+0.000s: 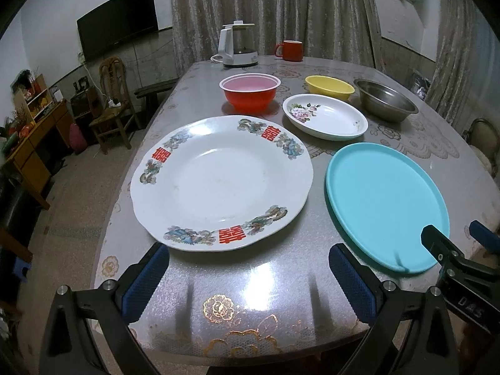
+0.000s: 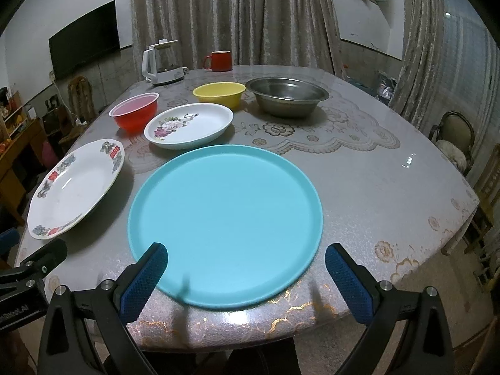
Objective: Organize plates and bowls
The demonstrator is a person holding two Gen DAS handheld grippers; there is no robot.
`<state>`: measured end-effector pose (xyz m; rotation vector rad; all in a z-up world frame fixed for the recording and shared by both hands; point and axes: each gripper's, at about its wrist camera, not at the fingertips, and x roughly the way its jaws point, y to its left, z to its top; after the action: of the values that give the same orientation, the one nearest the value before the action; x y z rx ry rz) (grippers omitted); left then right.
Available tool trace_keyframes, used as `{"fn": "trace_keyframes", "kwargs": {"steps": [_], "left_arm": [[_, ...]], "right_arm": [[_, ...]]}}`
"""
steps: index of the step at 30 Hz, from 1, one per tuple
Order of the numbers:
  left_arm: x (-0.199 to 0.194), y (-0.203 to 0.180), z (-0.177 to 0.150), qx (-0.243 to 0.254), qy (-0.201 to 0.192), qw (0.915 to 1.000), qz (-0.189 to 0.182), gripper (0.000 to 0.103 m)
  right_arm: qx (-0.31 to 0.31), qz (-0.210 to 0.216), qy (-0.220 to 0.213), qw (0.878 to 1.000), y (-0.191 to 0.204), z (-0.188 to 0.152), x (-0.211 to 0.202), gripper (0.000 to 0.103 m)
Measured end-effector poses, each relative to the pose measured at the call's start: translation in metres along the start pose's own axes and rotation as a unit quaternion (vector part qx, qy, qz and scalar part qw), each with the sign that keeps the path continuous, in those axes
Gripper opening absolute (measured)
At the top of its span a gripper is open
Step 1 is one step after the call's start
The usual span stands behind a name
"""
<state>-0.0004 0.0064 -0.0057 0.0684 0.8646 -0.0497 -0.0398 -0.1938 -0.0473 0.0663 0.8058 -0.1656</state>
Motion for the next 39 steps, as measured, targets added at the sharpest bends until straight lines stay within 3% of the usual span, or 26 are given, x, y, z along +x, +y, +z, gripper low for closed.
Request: {"fn": "trace_keyframes", "kwargs": {"steps": [30,39], "left_arm": [[0.003,0.001,0.000,0.001,0.002,1.0000,-0.005,0.103],[0.008,0.013,0.004,-0.019,0.010,0.9985,-0.051,0.103]], "right_arm": [[0.007,-0.004,0.018,1.000,-0.004,-0.001,0.008,0.103],[0.000,-0.011,0.025,1.000,-0.003,0.003,0.013,0.103]]}}
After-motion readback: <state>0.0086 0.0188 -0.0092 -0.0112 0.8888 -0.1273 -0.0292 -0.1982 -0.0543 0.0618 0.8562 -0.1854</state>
